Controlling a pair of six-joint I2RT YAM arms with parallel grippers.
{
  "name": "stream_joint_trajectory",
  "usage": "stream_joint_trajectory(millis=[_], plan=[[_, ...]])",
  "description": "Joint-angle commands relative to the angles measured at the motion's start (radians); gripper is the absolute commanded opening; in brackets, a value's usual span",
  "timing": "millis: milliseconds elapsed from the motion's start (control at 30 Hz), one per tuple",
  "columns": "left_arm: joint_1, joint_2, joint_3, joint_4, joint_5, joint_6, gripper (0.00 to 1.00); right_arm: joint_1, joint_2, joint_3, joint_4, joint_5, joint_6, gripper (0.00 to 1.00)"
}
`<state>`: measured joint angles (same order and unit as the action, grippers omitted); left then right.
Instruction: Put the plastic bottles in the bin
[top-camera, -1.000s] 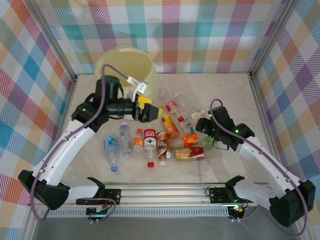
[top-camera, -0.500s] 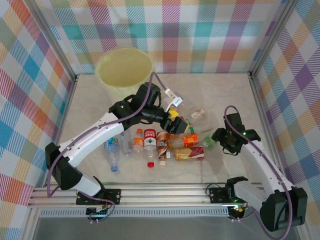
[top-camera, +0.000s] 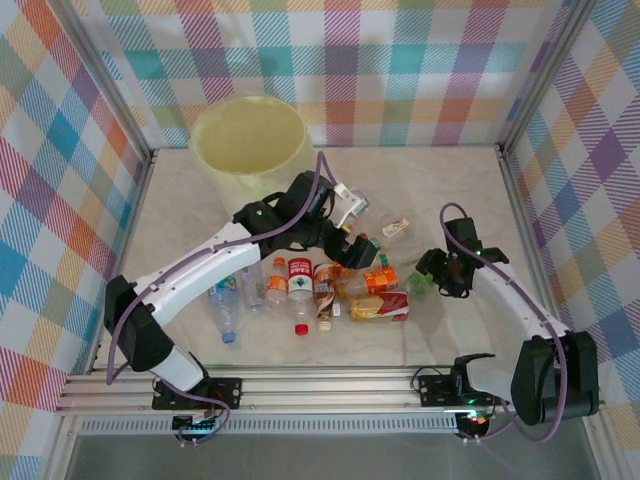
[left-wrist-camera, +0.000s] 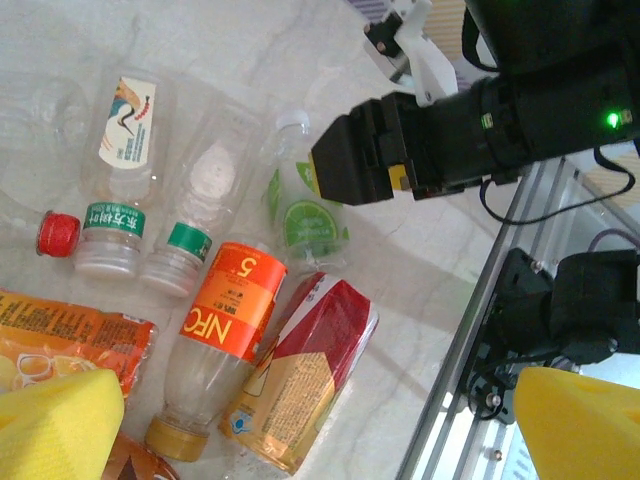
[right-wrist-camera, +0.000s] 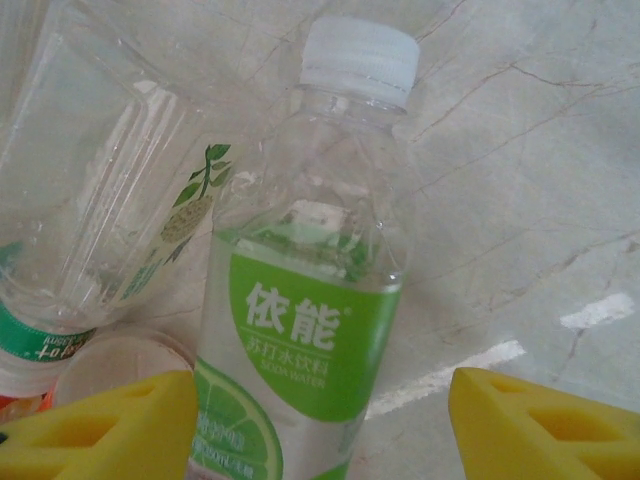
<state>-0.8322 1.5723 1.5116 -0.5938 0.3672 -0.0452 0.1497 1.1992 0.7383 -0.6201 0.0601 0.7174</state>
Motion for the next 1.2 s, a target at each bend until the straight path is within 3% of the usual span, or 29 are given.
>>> stream_joint_trajectory(millis=[0,633,933,1167], plan=[[-0.024,-0.003,0.019,-0.033,-0.020,0.053,1.00,-0.008,0.036,0.005,0.047,-0.014,-0.016,0.68],[-0.024,-0.092,-0.047,0.011,-0.267,0.029,1.00,-0.035,0.217,0.049,0.141,-0.015,-0.048,0.74],[-0.024,-0.074,-0.036,-0.010,-0.239,0.036,1.00,-0.041,0.225,0.071,0.121,0.020,-0.081,0.78],[-0.024,-0.071,-0.030,-0.025,-0.199,0.053,1.00,-0.061,0.254,0.114,0.049,0.056,-0.140,0.76]])
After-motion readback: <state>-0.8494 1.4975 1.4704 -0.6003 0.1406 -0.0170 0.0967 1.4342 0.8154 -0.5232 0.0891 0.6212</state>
